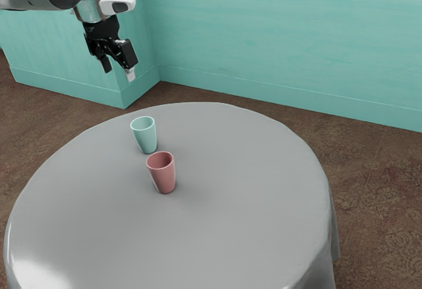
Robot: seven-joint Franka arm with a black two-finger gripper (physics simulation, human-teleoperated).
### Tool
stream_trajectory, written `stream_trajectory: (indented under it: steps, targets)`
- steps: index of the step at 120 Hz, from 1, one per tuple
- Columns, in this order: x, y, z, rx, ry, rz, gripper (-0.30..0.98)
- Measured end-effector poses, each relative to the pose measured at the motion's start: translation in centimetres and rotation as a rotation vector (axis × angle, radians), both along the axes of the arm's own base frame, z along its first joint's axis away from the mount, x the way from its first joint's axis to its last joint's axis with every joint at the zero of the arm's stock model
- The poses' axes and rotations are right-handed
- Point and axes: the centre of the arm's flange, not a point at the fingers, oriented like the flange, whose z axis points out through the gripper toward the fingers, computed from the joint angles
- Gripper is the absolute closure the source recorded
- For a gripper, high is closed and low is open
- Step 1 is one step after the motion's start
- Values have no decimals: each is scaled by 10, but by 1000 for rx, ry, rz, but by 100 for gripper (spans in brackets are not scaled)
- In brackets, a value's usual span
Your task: Place the right cup onto the left cup
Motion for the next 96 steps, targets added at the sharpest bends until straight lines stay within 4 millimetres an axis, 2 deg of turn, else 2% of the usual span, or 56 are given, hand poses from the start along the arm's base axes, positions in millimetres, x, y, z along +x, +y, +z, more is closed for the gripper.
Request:
stream_trajectory:
  steps: [29, 45, 57, 82, 96]
  targets:
    - [2, 0, -2, 0, 1, 3, 0]
    - [5, -1, -11, -2, 16, 4, 0]
    - [12, 0, -30, -4, 46, 6, 0]
    - [14, 3, -97, -13, 126, 21, 0]
    - [21, 4, -120, -13, 128, 31, 0]
